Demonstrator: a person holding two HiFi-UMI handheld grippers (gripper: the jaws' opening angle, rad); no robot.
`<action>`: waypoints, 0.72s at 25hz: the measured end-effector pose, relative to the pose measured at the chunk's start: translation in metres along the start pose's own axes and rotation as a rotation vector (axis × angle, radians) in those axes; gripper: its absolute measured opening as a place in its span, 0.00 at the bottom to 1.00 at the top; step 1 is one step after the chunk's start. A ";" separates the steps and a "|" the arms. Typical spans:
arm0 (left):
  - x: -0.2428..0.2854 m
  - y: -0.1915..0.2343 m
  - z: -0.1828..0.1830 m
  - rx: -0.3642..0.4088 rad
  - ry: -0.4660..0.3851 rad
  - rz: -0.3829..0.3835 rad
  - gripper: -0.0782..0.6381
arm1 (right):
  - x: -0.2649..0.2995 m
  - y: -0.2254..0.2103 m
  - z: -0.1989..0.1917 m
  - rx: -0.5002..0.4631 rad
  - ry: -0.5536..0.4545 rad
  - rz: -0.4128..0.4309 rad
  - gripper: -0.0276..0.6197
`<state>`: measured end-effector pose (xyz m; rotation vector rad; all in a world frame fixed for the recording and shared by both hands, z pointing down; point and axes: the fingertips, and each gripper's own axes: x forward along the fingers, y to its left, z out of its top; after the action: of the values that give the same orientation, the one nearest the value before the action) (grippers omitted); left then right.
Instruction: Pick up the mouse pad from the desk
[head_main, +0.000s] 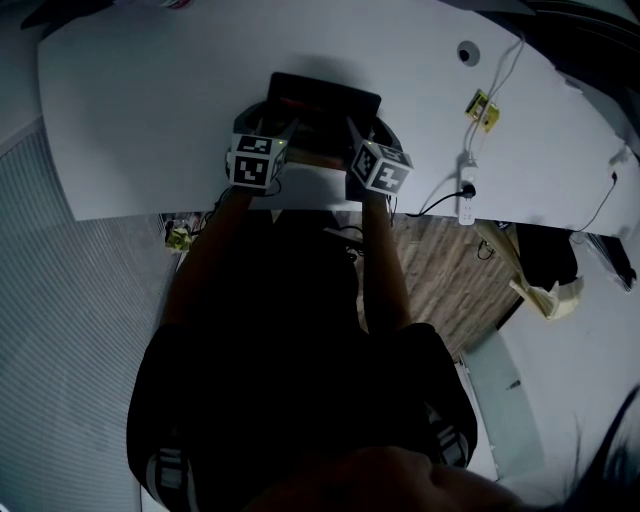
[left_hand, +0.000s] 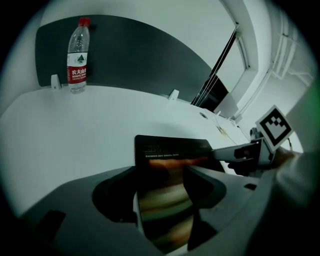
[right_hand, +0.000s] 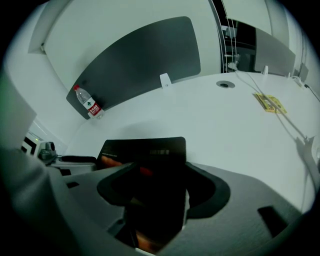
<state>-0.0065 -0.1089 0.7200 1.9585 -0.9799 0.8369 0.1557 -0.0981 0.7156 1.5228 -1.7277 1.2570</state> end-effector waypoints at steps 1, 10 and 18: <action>0.000 0.000 0.000 -0.001 0.001 -0.003 0.48 | 0.001 0.000 -0.001 0.001 0.000 0.001 0.44; 0.007 -0.027 -0.010 0.018 0.020 -0.067 0.48 | 0.008 0.027 -0.012 -0.018 0.025 0.029 0.44; 0.005 -0.023 -0.009 0.001 0.014 -0.070 0.48 | 0.010 0.039 -0.019 -0.037 0.038 0.043 0.44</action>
<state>0.0141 -0.0936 0.7207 1.9741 -0.8974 0.8103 0.1123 -0.0890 0.7205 1.4389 -1.7584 1.2606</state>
